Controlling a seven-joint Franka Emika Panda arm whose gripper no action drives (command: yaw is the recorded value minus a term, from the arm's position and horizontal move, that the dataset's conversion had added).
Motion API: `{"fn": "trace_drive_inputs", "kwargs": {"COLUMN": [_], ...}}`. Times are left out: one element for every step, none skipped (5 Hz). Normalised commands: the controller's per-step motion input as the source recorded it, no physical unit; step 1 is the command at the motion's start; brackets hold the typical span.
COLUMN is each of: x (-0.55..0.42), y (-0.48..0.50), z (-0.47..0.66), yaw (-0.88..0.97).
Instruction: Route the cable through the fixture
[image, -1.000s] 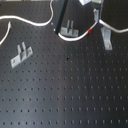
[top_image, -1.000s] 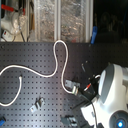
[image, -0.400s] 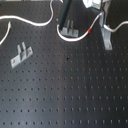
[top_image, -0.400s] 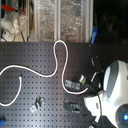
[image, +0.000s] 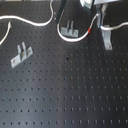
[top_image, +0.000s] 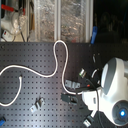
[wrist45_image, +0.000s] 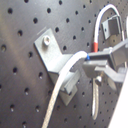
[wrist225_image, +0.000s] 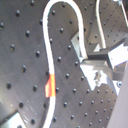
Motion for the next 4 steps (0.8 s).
{"fn": "trace_drive_inputs", "kwargs": {"x": [-0.023,-0.053,-0.203,-0.282], "y": [-0.077,-0.128,-0.125,-0.034], "z": [0.00,0.01,0.10,0.11], "yaw": [0.00,0.00,0.10,0.17]}}
